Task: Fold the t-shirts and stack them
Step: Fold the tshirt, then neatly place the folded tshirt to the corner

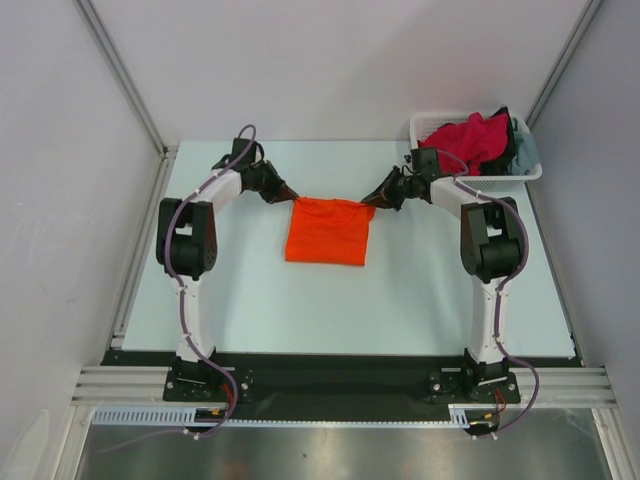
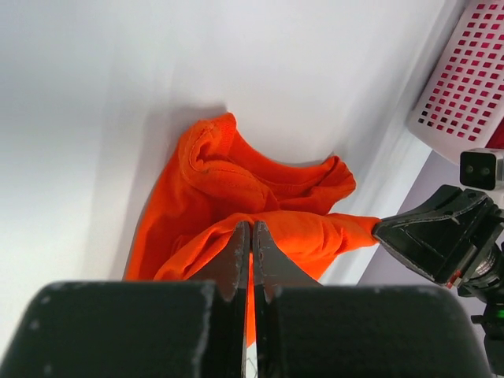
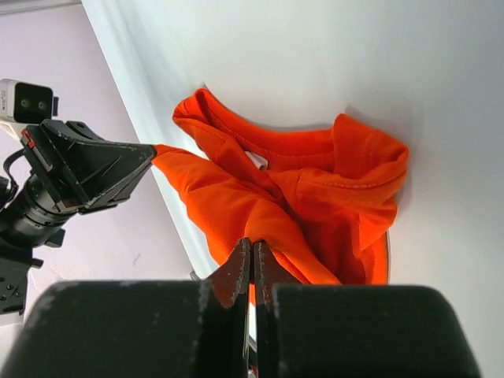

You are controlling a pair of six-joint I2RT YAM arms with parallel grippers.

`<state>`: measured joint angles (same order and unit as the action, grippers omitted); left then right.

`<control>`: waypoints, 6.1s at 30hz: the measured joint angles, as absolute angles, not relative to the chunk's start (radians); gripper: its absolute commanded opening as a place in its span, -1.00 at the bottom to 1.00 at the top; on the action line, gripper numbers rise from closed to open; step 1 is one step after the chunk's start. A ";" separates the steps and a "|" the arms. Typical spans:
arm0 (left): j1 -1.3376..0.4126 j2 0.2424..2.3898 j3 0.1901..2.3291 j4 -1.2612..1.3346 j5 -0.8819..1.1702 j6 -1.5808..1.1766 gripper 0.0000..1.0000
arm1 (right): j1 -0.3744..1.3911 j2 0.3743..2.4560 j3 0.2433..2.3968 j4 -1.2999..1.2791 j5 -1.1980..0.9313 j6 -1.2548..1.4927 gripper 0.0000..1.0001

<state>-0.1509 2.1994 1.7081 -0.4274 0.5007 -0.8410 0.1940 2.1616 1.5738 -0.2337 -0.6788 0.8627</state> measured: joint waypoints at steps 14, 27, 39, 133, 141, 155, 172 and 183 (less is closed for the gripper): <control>-0.137 2.410 2.096 -0.537 0.443 -0.719 -0.11 | 0.181 2.367 1.987 -0.482 -0.528 0.664 -0.15; -0.172 1.976 1.509 -0.163 0.570 -0.702 -0.30 | 0.220 1.988 1.503 -0.209 -0.513 0.669 -0.66; -0.230 2.114 1.171 0.499 0.712 -1.007 -0.38 | 0.405 2.133 1.214 0.538 -0.471 1.007 -0.97; -0.161 1.006 0.813 -0.387 0.526 -0.586 -0.07 | 0.258 2.317 1.712 -0.261 -0.442 0.600 -1.00; -0.164 0.940 0.787 -0.411 0.529 -0.586 -0.08 | 0.285 2.164 1.516 -0.215 -0.307 0.666 -1.00; -0.317 0.972 0.727 -0.367 0.584 -0.598 -0.08 | 0.182 1.567 0.975 -0.512 0.153 1.060 -1.00; -0.364 1.004 0.704 -0.354 0.670 -0.583 -0.09 | -0.577 1.174 0.740 -0.814 0.316 1.023 -1.00; -0.364 1.017 0.704 -0.364 0.694 -0.548 -0.09 | -0.785 1.108 0.730 -0.832 0.343 0.879 -1.00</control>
<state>-0.3645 1.0168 0.7036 -0.3645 0.6937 -0.5484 -0.7849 1.1080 0.7303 -0.8322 0.3431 0.8795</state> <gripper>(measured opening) 0.459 0.031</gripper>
